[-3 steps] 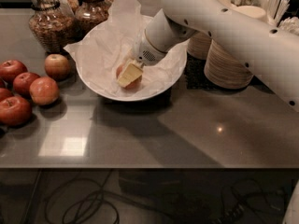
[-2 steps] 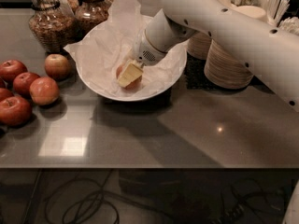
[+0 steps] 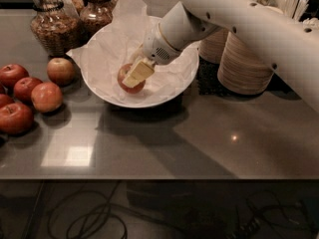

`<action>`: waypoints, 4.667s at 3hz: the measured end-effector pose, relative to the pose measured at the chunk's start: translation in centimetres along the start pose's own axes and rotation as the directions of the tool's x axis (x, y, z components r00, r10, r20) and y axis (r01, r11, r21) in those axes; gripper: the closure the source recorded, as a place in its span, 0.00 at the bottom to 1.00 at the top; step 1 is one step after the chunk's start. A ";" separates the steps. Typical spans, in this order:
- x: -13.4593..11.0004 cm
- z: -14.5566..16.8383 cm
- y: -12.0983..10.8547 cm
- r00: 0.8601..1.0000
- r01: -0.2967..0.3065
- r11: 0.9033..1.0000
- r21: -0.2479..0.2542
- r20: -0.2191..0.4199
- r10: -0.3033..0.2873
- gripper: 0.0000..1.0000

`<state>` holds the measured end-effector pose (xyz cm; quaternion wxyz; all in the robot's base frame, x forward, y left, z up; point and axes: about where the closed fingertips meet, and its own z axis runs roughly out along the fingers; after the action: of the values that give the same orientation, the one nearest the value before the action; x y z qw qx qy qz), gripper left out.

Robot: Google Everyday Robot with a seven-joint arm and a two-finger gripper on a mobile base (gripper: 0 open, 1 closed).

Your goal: Pick apple from white bowl

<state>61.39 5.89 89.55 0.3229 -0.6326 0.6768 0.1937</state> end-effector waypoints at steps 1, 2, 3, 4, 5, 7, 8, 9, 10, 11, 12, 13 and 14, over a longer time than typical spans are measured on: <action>-2.4 -3.7 -0.2 0.996 0.037 0.998 0.042 0.083 -0.040 1.00; -4.2 -7.2 0.1 0.986 0.070 0.993 0.094 0.142 -0.083 1.00; -4.2 -7.2 0.1 0.986 0.070 0.993 0.094 0.142 -0.083 1.00; -4.2 -7.2 0.1 0.986 0.070 0.993 0.094 0.142 -0.083 0.81; -4.2 -7.2 0.1 0.987 0.069 0.993 0.094 0.141 -0.082 0.57; 0.5 -5.4 -0.3 0.997 -0.021 0.997 0.077 0.081 0.015 0.11; 2.3 -4.8 -1.0 0.998 -0.044 0.996 0.082 0.051 0.040 0.00; 3.3 -4.0 -1.6 0.998 -0.060 0.995 0.079 0.032 0.057 0.00; 3.5 -2.9 -2.1 0.998 -0.065 0.996 0.069 0.028 0.063 0.00; 3.1 -0.9 -1.7 0.997 -0.024 0.999 0.037 0.080 0.021 0.00; 2.0 0.8 -0.8 0.988 0.067 0.998 0.011 0.136 -0.068 0.00; 1.3 1.8 -0.3 0.976 0.142 0.990 0.005 0.164 -0.141 0.00; 2.0 1.2 -0.4 0.969 0.175 0.984 0.040 0.172 -0.179 0.00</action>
Offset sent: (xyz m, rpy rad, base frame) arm -0.0272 -0.0334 0.1272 0.1925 -0.2223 0.0083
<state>62.07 5.21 87.35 0.4047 -0.6669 0.5892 0.2105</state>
